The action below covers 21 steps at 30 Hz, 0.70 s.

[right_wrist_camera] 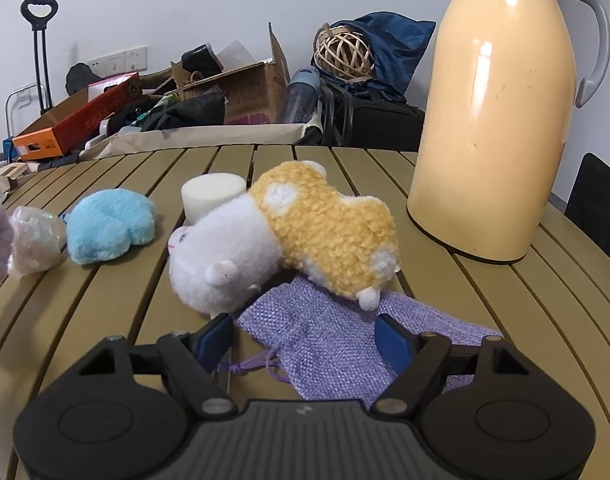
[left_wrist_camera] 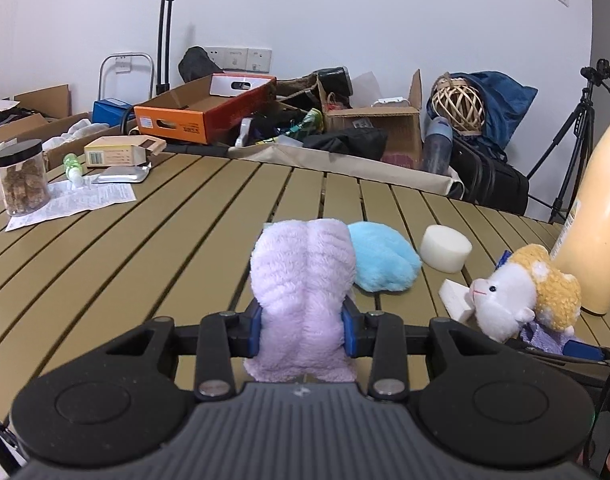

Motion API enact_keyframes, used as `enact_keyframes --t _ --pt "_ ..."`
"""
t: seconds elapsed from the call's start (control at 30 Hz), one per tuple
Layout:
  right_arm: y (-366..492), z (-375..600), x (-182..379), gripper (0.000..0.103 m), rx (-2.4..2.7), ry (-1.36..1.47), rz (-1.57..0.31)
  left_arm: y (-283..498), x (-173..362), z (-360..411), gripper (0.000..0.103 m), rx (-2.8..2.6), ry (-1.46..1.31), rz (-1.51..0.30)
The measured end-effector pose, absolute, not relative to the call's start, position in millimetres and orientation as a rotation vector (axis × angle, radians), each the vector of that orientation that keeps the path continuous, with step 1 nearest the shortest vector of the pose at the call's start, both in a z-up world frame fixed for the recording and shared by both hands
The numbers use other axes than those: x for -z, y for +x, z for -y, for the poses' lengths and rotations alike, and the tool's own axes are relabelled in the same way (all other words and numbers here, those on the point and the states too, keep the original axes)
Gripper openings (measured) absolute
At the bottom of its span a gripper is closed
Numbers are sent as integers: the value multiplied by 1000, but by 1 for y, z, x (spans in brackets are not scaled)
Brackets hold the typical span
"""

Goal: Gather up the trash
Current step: 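Grasp the purple mesh drawstring bag with the right gripper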

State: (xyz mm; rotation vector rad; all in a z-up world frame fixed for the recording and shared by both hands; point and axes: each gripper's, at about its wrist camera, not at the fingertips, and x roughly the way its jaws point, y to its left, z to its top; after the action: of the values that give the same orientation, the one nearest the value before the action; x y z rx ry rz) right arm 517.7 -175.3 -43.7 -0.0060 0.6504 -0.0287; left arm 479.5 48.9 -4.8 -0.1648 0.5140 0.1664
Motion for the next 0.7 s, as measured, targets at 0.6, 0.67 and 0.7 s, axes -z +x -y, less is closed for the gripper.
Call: enact_keyframes --t 0.6,0.67,0.7 --pt "511 189 44 50 67 75 -619 473 3 -66 37 -194 -186 -510" --pt "510 189 44 46 68 66 -618 473 3 -65 37 -195 -188 -511" --pt "510 189 44 45 68 63 -618 473 3 -65 37 -196 -187 -511"
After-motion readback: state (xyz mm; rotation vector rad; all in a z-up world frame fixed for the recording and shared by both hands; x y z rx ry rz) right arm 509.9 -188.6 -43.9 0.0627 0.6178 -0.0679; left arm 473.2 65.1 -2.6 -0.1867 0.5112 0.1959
